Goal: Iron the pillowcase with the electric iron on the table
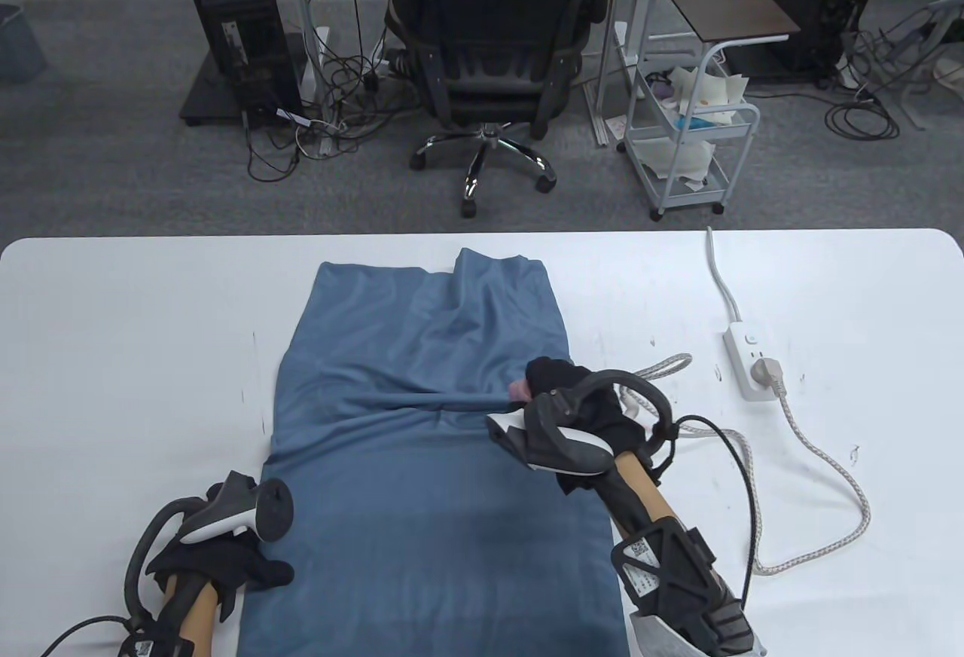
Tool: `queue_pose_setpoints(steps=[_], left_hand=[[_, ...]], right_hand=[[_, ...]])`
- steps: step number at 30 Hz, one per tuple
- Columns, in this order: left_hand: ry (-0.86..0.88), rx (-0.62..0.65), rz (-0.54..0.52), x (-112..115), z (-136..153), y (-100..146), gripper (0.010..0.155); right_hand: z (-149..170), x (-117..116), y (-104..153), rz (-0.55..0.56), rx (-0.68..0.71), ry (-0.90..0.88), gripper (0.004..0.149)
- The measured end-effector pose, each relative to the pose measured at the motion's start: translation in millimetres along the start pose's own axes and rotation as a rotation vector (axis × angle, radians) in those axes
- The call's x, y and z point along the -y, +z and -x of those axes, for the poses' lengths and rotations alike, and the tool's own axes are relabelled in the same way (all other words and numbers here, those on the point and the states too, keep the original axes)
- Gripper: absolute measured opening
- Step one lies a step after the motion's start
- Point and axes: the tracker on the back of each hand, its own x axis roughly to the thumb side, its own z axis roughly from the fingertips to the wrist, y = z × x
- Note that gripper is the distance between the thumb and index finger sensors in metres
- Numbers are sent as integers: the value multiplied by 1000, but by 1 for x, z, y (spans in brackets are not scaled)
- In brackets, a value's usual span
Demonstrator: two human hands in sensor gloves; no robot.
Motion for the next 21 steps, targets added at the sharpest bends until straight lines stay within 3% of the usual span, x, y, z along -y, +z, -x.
queue_pose_setpoints(steps=[5, 13, 17, 21], left_hand=[[-3, 4, -2, 0, 0, 0, 109], [18, 15, -4, 0, 2, 1, 107], [21, 16, -2, 1, 3, 1, 107], [9, 11, -3, 0, 2, 1, 108]], right_hand=[[-66, 22, -7, 90, 205, -76, 68], [-171, -3, -10, 144, 515, -216, 68], [-194, -17, -13, 114, 578, -317, 69], [-194, -22, -25, 84, 526, -333, 68]])
